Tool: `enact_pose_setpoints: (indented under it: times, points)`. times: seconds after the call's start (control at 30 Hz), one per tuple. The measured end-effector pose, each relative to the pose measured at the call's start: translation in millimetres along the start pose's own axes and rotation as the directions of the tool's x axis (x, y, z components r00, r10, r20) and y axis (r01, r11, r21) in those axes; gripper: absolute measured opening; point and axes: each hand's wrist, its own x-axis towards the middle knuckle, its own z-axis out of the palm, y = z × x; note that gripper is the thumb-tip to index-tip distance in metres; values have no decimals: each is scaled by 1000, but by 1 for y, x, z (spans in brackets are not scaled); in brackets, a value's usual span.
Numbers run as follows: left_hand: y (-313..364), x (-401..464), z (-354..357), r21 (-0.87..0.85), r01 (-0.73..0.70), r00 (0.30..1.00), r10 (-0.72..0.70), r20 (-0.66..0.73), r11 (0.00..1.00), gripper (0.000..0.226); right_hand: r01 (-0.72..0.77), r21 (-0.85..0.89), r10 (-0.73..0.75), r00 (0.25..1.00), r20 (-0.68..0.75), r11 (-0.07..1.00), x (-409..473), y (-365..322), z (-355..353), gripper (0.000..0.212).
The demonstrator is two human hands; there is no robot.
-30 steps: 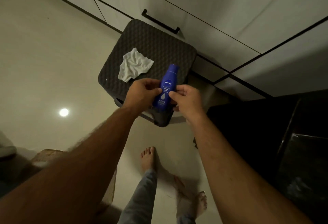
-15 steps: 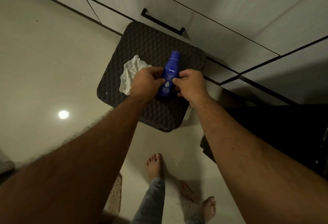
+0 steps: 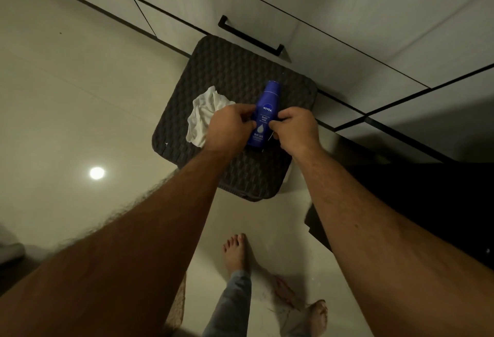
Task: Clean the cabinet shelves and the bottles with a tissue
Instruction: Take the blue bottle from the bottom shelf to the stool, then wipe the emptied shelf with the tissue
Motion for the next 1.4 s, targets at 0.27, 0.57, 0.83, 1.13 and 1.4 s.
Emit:
enact_pose_setpoints:
  times: [0.27, 0.57, 0.83, 1.13, 1.4]
  points:
    - [-28, -26, -38, -26, -2, 963, -5, -268, 1000, 34, 172, -39, -173, 985, -19, 984, -18, -12, -7, 24]
    - [-89, -50, -90, -42, 177, 900, -179, -397, 983, 30, 411, -187, -391, 910, 137, 892, -26, -59, 45, 28]
    - [-99, -65, -84, 2, 142, 918, -131, -375, 990, 27, 416, -404, -397, 908, 134, 815, -23, -60, 104, 43]
    - [-86, -83, -66, 12, 137, 922, -123, -366, 990, 33, 388, -186, -378, 922, 88, 903, -44, -44, 73, 10]
    - [-24, -115, -21, 48, 37, 942, -19, -334, 998, 35, 256, 173, -259, 966, -6, 951, -111, 15, -14, 9]
